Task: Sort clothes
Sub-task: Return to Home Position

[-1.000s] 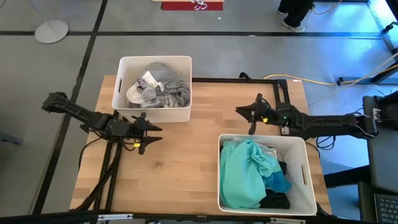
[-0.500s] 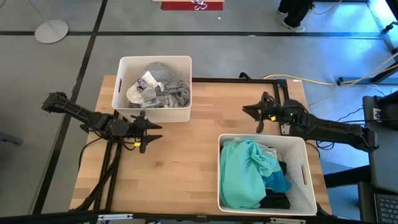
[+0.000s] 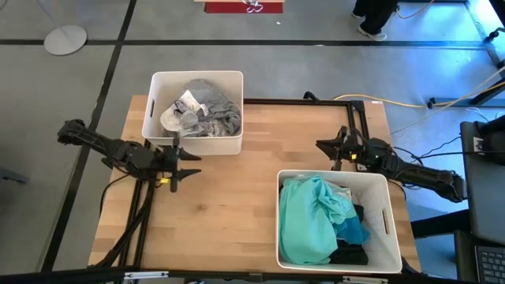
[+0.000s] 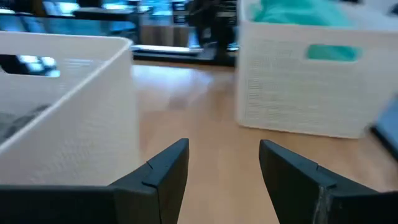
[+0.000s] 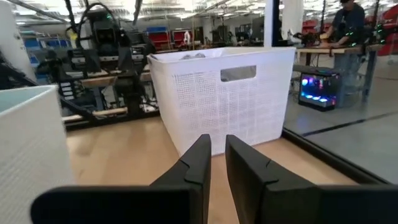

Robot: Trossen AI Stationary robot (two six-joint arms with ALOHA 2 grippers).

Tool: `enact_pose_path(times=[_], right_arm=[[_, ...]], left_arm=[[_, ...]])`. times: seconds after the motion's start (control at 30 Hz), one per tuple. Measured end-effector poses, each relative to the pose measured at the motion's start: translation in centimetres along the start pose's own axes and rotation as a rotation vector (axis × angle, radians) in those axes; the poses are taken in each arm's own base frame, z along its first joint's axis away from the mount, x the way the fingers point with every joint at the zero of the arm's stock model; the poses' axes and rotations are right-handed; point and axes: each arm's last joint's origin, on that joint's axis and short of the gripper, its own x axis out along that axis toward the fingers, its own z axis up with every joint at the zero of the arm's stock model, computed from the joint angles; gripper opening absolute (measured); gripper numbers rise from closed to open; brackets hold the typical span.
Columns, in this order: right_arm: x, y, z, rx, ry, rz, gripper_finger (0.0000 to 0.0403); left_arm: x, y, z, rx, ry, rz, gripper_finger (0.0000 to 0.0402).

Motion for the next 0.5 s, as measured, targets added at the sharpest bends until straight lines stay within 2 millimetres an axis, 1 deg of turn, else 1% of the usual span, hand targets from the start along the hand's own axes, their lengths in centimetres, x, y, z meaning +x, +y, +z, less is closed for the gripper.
enact_pose_path(times=[0.13, 0.33, 0.5], right_arm=[[-0.4, 0.1, -0.1, 0.005, 0.005, 0.018, 0.0050], [-0.6, 0.1, 0.1, 0.006, -0.024, 0.019, 0.0050], [-0.6, 0.1, 0.1, 0.020, -0.022, 0.019, 0.0050]], left_arm=[[-1.0, 0.1, -0.4, -0.028, -0.044, -0.160, 0.0181], [-0.9, 0.2, -3.3, -0.068, -0.107, -0.280, 0.0148], [-1.0, 0.1, -4.6, -0.017, -0.185, -0.405, 0.0119]])
